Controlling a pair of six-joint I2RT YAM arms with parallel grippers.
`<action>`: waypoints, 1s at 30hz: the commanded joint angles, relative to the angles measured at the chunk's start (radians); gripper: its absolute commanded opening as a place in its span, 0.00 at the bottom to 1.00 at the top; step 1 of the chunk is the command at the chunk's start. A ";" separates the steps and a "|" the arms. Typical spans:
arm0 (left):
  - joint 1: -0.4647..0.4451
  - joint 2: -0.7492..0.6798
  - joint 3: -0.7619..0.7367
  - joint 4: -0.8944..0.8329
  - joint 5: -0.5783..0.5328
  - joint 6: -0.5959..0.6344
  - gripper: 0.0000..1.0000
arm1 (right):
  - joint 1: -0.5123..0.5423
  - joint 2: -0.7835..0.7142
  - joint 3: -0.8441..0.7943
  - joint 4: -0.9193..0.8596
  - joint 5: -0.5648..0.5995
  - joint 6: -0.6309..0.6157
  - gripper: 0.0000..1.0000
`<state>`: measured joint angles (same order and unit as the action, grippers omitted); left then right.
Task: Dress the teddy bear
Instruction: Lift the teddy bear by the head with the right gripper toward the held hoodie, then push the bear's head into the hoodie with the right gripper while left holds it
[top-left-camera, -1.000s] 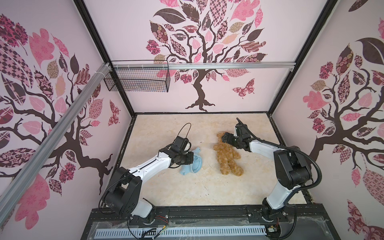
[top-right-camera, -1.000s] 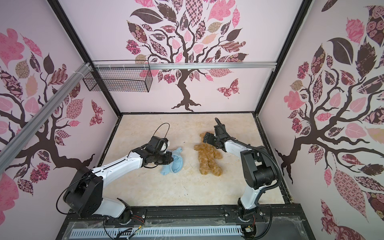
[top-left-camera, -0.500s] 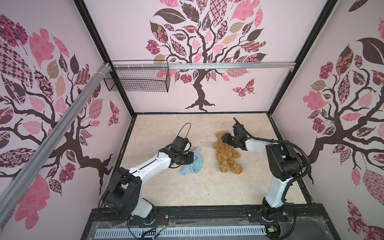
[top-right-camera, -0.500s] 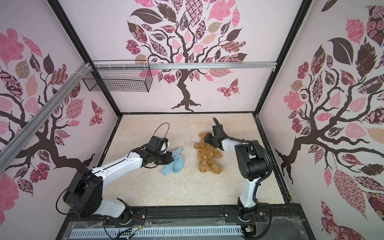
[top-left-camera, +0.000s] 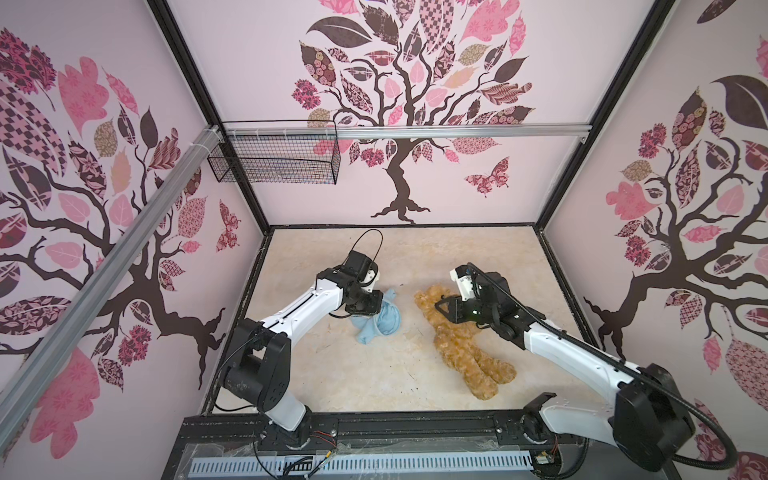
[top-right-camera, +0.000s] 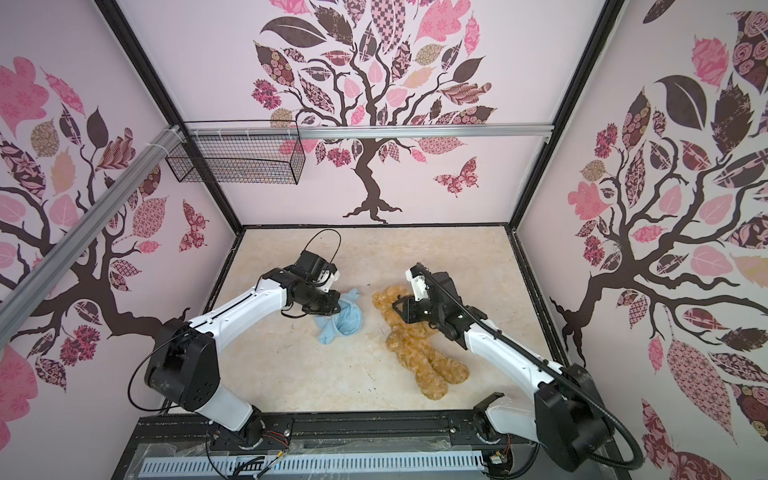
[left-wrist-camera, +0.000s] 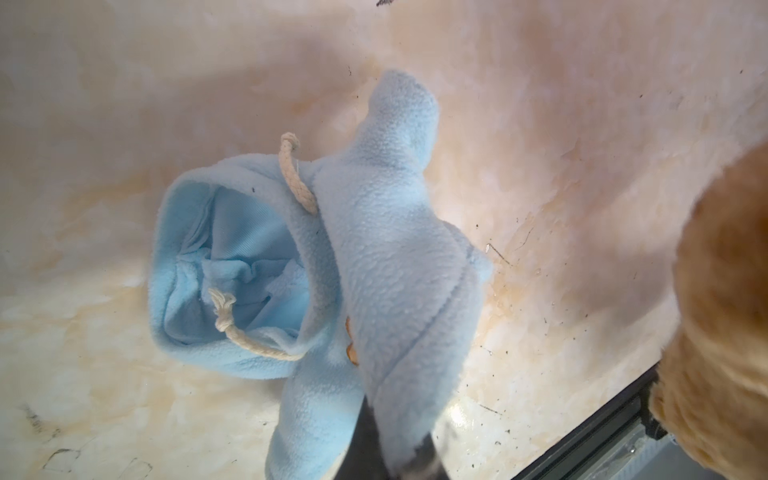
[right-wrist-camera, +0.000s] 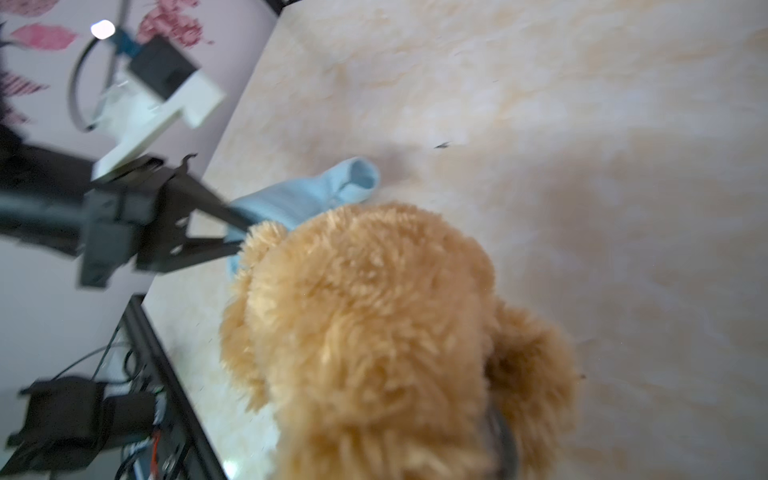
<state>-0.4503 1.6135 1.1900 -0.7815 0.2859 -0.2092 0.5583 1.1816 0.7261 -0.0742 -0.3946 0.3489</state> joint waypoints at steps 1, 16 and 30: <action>0.001 0.008 0.032 -0.050 0.028 0.108 0.00 | 0.107 -0.021 0.016 -0.150 -0.077 -0.082 0.24; -0.043 -0.052 -0.039 -0.029 0.041 0.222 0.00 | 0.252 0.326 0.172 -0.014 -0.434 -0.348 0.24; -0.079 -0.075 -0.067 -0.021 0.000 0.254 0.00 | 0.142 0.485 0.167 0.153 -0.469 -0.344 0.18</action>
<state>-0.5217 1.5627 1.1488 -0.8082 0.2928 0.0242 0.6987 1.6638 0.8867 0.0093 -0.8459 0.0063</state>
